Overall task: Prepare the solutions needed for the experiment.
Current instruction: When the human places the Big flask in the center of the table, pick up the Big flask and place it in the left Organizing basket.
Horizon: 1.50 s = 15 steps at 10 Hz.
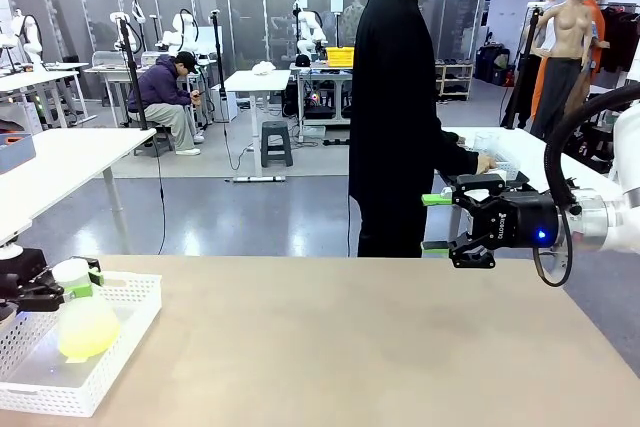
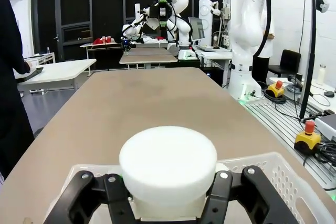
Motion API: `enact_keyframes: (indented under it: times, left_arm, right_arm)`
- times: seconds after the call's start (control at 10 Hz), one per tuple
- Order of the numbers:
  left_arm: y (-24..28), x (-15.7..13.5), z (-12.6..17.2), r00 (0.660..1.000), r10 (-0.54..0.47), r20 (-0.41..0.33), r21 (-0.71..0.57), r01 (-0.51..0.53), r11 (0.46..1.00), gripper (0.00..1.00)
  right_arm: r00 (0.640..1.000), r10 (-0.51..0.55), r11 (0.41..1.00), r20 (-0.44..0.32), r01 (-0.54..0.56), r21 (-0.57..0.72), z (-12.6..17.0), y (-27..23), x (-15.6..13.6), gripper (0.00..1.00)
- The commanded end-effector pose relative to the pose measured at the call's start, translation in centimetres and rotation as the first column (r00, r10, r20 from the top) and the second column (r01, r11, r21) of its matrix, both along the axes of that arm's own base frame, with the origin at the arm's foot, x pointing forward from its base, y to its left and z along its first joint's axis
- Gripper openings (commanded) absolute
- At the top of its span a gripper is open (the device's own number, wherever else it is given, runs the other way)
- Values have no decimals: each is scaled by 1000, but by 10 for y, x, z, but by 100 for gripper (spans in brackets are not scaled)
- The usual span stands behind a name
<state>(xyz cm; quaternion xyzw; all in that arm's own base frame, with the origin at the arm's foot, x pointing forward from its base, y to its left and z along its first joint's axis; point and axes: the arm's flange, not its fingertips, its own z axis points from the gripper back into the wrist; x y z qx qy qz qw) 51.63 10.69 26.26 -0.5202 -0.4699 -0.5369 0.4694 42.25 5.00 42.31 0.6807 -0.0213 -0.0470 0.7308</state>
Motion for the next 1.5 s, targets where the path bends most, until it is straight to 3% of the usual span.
enact_keyframes:
  times: [0.0, 0.1, 0.2, 0.3, 0.4, 0.5, 0.6, 0.8, 0.9, 1.4]
  left_arm:
    - [3, 3, -12, 999, -33, 14, 10, 33, 999, 64]
    - [4, 3, -11, 999, -35, 13, 11, 34, 999, 45]
    - [5, 3, -9, 1000, -28, 12, 12, 28, 1000, 84]
    - [7, 4, -8, 1000, -20, 14, 13, 20, 1000, 65]
    - [8, 4, -7, 1000, -12, 13, 15, 12, 1000, 100]
    - [9, 5, -7, 1000, -1, 11, 15, 1, 1000, 85]
    - [10, 7, -7, 1000, 27, 1, 5, -27, 1000, 100]
    - [15, 13, -12, 997, 76, -23, -43, -77, 996, 100]
    - [9, 3, -6, 1000, 17, -3, 2, -17, 1000, 100]
    - [9, 3, -6, 1000, 17, -3, 2, -17, 1000, 100]
  right_arm:
    - [1000, 6, 1000, 5, -6, 9, 1, -1, 0, 81]
    - [1000, 6, 1000, 5, -6, 9, 1, -1, 0, 81]
    - [1000, 6, 1000, 5, -6, 9, 1, -1, 0, 81]
    - [1000, 6, 1000, 5, -6, 9, 1, -1, 0, 81]
    - [1000, 6, 1000, 5, -6, 9, 1, -1, 0, 81]
    - [1000, 6, 1000, 5, -6, 9, 1, -1, 0, 81]
    - [1000, 6, 1000, 5, -6, 9, 1, -1, 0, 81]
    - [1000, 6, 1000, 5, -6, 9, 1, -1, 0, 81]
    - [1000, 6, 1000, 5, -6, 9, 1, -1, 0, 81]
    - [1000, 6, 1000, 5, -6, 9, 1, -1, 0, 81]
